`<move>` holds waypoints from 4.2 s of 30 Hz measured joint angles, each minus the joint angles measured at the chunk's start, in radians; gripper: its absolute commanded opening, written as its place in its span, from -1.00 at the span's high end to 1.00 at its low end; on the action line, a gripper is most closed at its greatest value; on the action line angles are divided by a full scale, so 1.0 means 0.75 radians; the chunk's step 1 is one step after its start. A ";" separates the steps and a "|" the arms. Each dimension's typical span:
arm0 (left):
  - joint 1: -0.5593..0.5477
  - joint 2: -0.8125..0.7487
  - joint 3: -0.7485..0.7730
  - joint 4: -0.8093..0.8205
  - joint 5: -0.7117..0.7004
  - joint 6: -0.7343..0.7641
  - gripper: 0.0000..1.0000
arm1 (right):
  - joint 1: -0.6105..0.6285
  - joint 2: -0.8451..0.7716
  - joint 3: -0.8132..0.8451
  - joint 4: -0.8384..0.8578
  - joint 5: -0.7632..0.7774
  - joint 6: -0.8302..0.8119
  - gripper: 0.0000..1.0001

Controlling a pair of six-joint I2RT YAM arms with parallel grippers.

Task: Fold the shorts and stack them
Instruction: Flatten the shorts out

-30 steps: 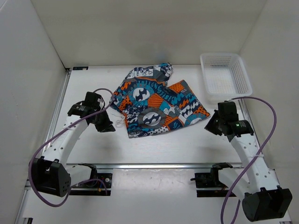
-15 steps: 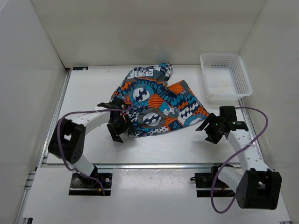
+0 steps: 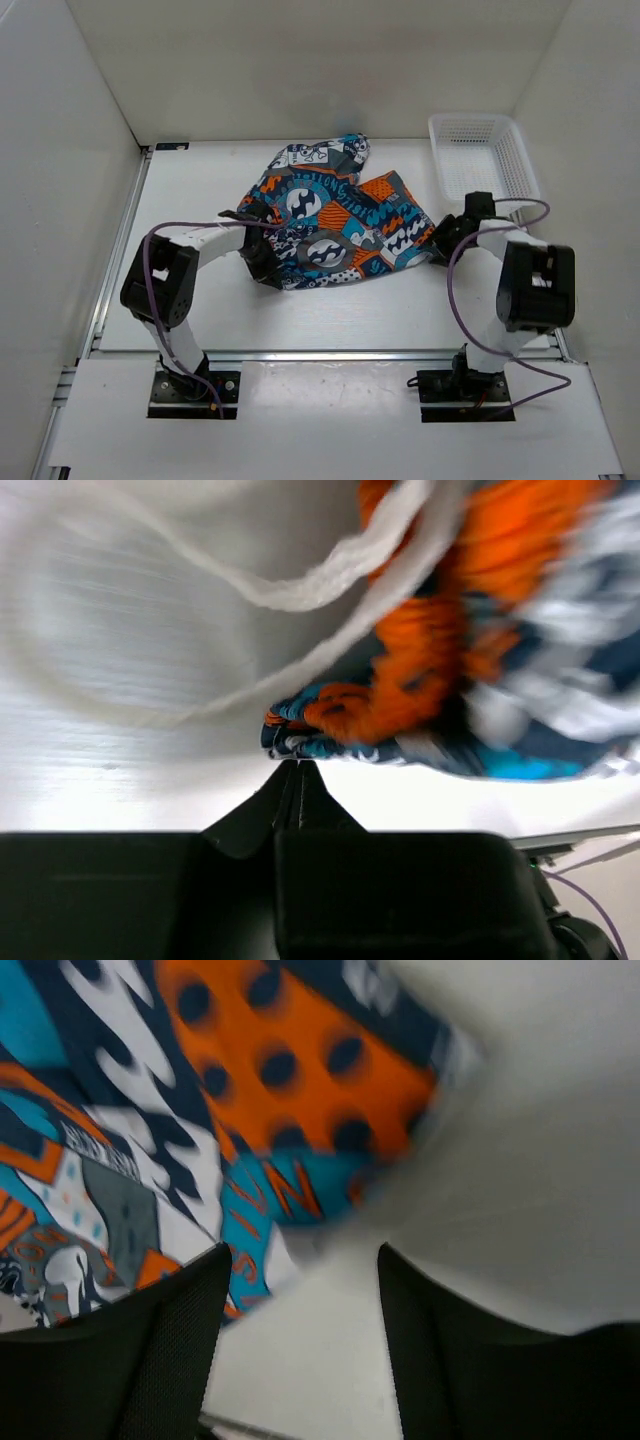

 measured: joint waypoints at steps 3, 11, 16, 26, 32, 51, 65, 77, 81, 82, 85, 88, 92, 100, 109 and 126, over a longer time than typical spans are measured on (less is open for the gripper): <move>0.057 -0.042 0.066 -0.064 -0.009 0.043 0.79 | 0.023 0.187 0.181 0.043 -0.003 -0.014 1.00; 0.275 0.115 1.130 -0.474 -0.132 0.290 0.79 | 0.105 0.450 0.872 -0.642 -0.102 0.149 1.00; 0.448 0.182 1.775 -0.509 -0.119 0.372 0.79 | 0.133 0.443 1.572 -0.672 -0.156 0.170 1.00; 0.282 -0.132 0.989 -0.453 -0.020 0.385 0.79 | 0.174 0.088 1.195 -0.189 -0.157 0.032 1.00; 0.297 -0.108 0.873 -0.449 -0.020 0.379 0.79 | 0.186 0.082 0.844 -0.182 -0.120 0.009 1.00; 0.073 -0.084 0.699 -0.352 -0.035 0.320 -0.22 | 0.247 -0.031 0.768 -0.142 -0.083 -0.047 1.00; 0.059 0.349 0.702 -0.223 -0.048 0.275 -0.34 | 0.267 -0.046 0.748 -0.143 -0.072 -0.065 1.00; 0.099 0.559 0.885 -0.199 -0.063 0.262 0.79 | 0.288 -0.060 0.723 -0.160 -0.073 -0.115 1.00; 0.213 0.559 0.910 -0.222 -0.105 0.274 0.79 | 0.300 -0.060 0.719 -0.178 -0.095 -0.153 1.00; 0.258 0.555 0.912 -0.226 -0.116 0.278 0.79 | 0.309 -0.058 0.719 -0.180 -0.101 -0.166 1.00; 0.427 0.543 0.948 -0.267 -0.149 0.293 0.79 | 0.365 -0.031 0.755 -0.209 -0.135 -0.226 1.00; 0.608 0.543 1.099 -0.329 -0.188 0.311 0.79 | 0.457 0.028 0.826 -0.249 -0.165 -0.293 1.00; 0.784 0.546 1.410 -0.414 -0.248 0.337 0.79 | 0.620 0.077 0.872 -0.297 -0.170 -0.372 1.00; 0.635 0.403 1.221 -0.370 -0.171 0.438 -0.72 | 0.851 0.109 0.875 -0.339 -0.137 -0.407 1.00; 0.268 0.615 1.032 -0.335 -0.031 0.484 -0.78 | 0.753 0.042 0.836 -0.354 -0.093 -0.406 1.00; 0.567 0.738 1.230 -0.415 -0.184 0.460 0.79 | 0.785 -0.255 0.567 -0.421 -0.098 -0.403 1.00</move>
